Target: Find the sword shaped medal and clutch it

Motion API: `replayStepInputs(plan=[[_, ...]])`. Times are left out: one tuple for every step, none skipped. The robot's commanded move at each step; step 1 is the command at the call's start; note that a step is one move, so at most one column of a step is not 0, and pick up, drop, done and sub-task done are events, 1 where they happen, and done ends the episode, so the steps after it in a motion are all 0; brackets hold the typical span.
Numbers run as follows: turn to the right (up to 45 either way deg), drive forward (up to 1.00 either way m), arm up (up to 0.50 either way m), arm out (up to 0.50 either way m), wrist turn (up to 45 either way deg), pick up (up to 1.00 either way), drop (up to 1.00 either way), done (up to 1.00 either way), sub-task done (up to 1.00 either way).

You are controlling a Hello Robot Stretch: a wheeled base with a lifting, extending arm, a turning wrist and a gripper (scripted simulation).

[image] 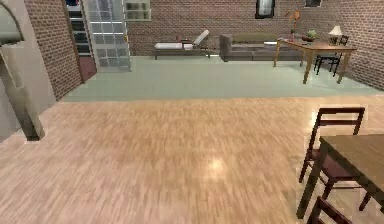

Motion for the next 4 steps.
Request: replayStepInputs(plan=[[0.0,0.9,0.0,0.0,0.0,0.0,0.0,0.0,0.0],[21.0,0.0,0.0,0.0,0.0,0.0,0.0,0.0,0.0],[0.0,1.0,0.0,0.0,0.0,0.0,0.0,0.0,0.0],[0.0,1.0,0.0,0.0,0.0,0.0,0.0,0.0,0.0]])
